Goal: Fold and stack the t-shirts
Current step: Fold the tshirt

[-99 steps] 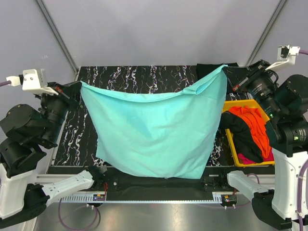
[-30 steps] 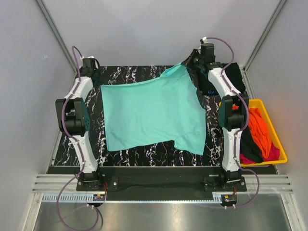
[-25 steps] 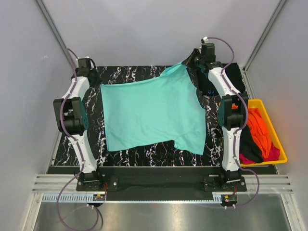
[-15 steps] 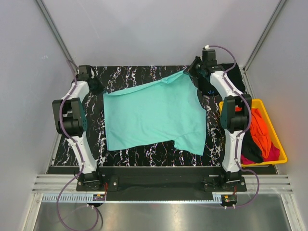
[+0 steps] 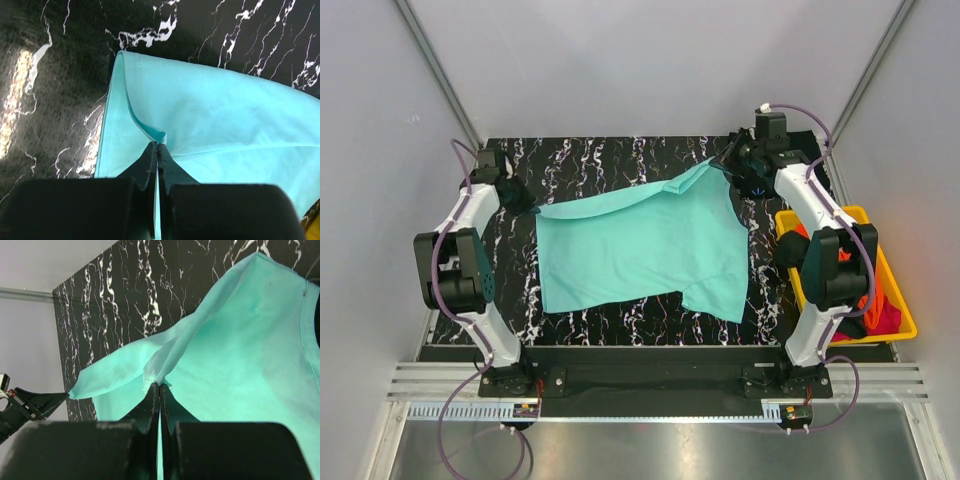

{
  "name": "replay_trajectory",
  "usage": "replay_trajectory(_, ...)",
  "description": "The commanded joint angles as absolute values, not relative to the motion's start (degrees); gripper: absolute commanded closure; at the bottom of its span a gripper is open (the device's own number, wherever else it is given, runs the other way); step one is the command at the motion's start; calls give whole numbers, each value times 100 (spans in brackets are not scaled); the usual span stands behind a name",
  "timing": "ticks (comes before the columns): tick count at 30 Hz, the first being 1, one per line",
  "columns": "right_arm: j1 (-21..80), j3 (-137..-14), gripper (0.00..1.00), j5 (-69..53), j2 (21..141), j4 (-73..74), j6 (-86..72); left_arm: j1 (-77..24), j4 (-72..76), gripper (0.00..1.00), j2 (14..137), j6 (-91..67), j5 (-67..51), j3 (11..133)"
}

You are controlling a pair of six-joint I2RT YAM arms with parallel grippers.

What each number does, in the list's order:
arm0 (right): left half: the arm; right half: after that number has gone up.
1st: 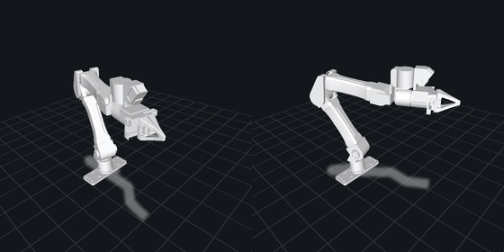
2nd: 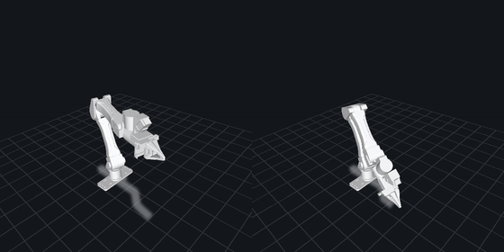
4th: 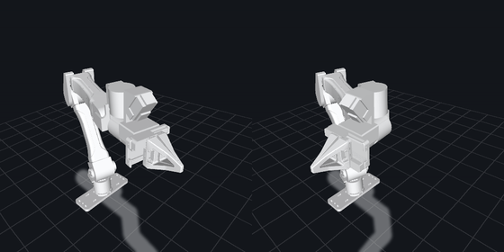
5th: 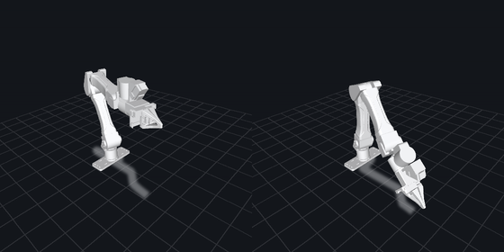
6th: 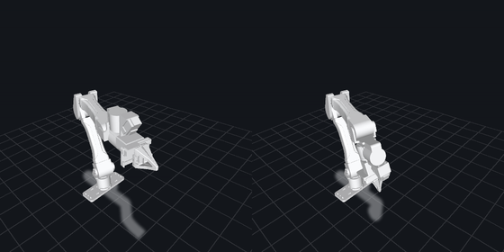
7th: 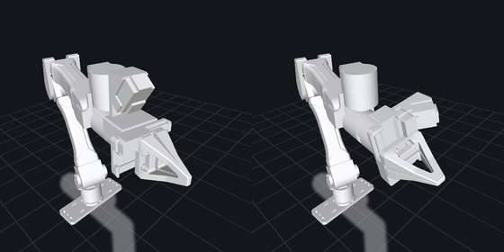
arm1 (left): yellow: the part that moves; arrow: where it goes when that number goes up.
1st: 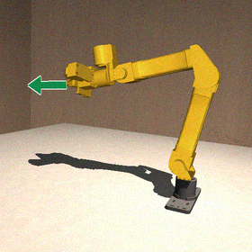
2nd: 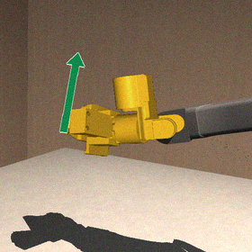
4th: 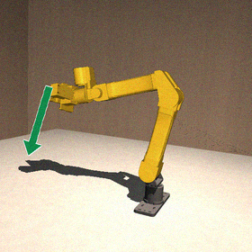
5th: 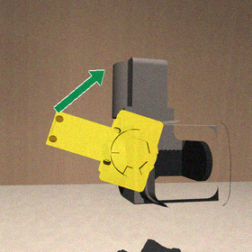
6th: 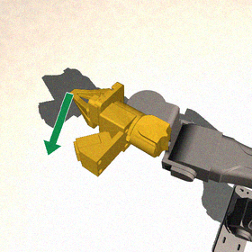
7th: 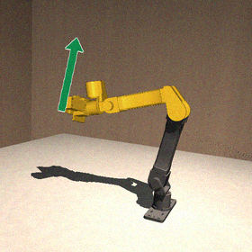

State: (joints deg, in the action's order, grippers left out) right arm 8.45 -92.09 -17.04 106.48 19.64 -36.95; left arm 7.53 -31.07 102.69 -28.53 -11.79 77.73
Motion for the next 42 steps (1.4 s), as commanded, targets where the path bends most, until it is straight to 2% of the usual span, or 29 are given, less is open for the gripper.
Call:
replay_trajectory(1,809,-8904,100,-1758,10205,1907,-3622,756,-3225,100,9985,-2716,-1134,7629)
replay_trajectory(14,800,-7814,100,-1881,9791,1907,-3437,756,-3349,100,10107,-2566,-826,7348)
replay_trajectory(42,809,-7427,100,-1828,9738,1934,-3278,756,-3340,100,10573,-2435,-422,7312)
